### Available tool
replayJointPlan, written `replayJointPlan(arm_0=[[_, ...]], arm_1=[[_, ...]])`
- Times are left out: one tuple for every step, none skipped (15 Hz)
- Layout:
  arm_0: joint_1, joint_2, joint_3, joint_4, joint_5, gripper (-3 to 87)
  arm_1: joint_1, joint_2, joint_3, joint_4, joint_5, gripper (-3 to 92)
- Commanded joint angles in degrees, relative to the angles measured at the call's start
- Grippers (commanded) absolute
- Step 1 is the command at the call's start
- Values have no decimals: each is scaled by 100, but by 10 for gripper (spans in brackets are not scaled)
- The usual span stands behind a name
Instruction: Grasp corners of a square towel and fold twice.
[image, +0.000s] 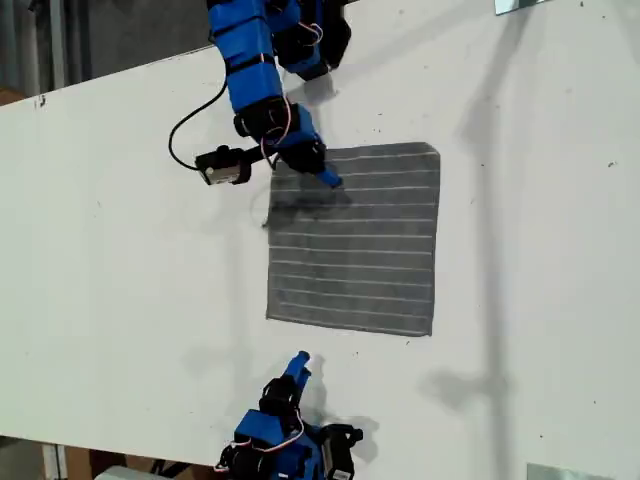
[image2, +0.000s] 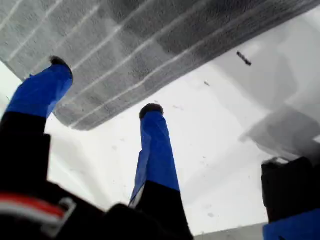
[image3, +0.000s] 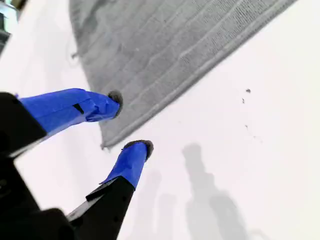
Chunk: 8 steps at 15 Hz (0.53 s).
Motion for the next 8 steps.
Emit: replayJointPlan(arm_0=[[79,-492,62,-562,-44,167],[229,-334,413,-879,-167,168],[404,-334,615,-1125,-334,164],[554,-369,782,-1362,-466,164],[659,-431,905,-1503,-571,164],[738,-448,976,-1573,-642,163],[817,-448,1055,-1670,-677,162],[879,-448,1107,-1740,-712,160]], arm_1=[[-1512,35,-176,475,1415,331],[-2162,0,-167,211,1916,335],[-2619,-334,-360,-132,2180,337],[-2874,-976,-782,-360,2232,347],[-2997,-1652,-1310,-501,2197,350],[-3050,-2224,-1793,-562,2127,355],[-3067,-2540,-2013,-809,2004,359],[-3041,-2707,-1995,-1081,1934,360]])
